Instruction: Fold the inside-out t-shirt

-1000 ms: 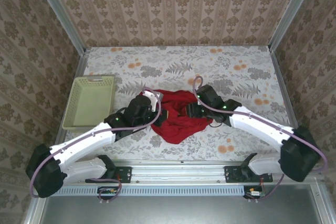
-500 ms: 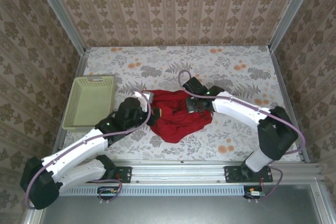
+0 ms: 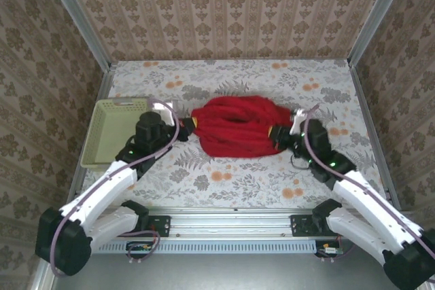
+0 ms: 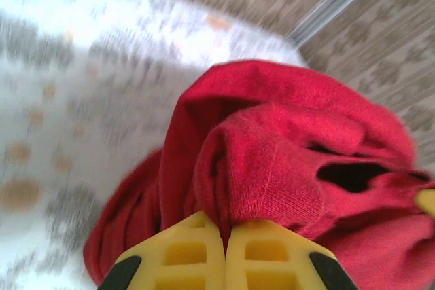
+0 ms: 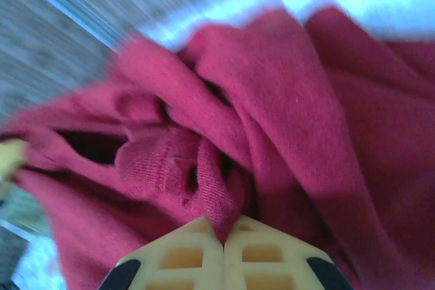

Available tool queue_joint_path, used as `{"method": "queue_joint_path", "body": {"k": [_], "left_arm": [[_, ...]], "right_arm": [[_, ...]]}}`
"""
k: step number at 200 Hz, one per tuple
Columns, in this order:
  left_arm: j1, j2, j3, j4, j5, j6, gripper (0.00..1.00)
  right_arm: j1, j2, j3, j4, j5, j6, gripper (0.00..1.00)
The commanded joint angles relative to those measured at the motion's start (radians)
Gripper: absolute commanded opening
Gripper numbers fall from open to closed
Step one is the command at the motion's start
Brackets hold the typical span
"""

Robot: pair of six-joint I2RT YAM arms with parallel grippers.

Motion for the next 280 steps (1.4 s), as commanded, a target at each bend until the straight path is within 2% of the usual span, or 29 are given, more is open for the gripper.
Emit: {"method": "queue_joint_path", "body": {"k": [1,19,43,63,105,150,199,228,255,280], "left_arm": [[-0.015,0.024,-0.081,0.0,0.048,-0.031,0.0],[-0.054,0.041,-0.101,-0.031,0.068,-0.001,0.0],[-0.09,0.044,-0.105,-0.069,0.065,0.033,0.0],[-0.092,0.034,-0.106,-0.066,0.059,0.038,0.0],[-0.093,0.02,-0.097,-0.061,0.051,0.035,0.0],[-0.094,0.009,-0.096,-0.084,0.051,0.046,0.0],[-0.096,-0.001,-0.104,-0.081,0.05,0.042,0.0],[-0.098,-0.006,-0.098,-0.082,0.049,0.042,0.0],[-0.094,0.005,-0.039,-0.106,0.038,0.065,0.0],[-0.075,0.064,0.242,-0.232,0.022,0.186,0.0]], "right_arm": [[0.0,0.001,-0.16,0.005,0.014,0.175,0.05],[0.001,-0.011,-0.141,-0.105,0.063,0.125,0.25],[0.01,0.002,0.003,-0.251,0.107,-0.009,0.43],[0.064,0.057,0.106,-0.32,0.153,-0.073,0.49],[0.293,0.229,0.233,-0.348,0.282,-0.092,0.53],[0.341,0.394,0.303,-0.406,0.366,-0.053,0.52],[0.342,0.504,0.327,-0.406,0.367,-0.043,0.48],[0.342,0.535,0.361,-0.438,0.386,-0.047,0.29],[0.333,0.507,0.411,-0.497,0.414,-0.097,0.0],[0.255,0.432,0.627,-0.6,0.46,-0.242,0.0]]}}
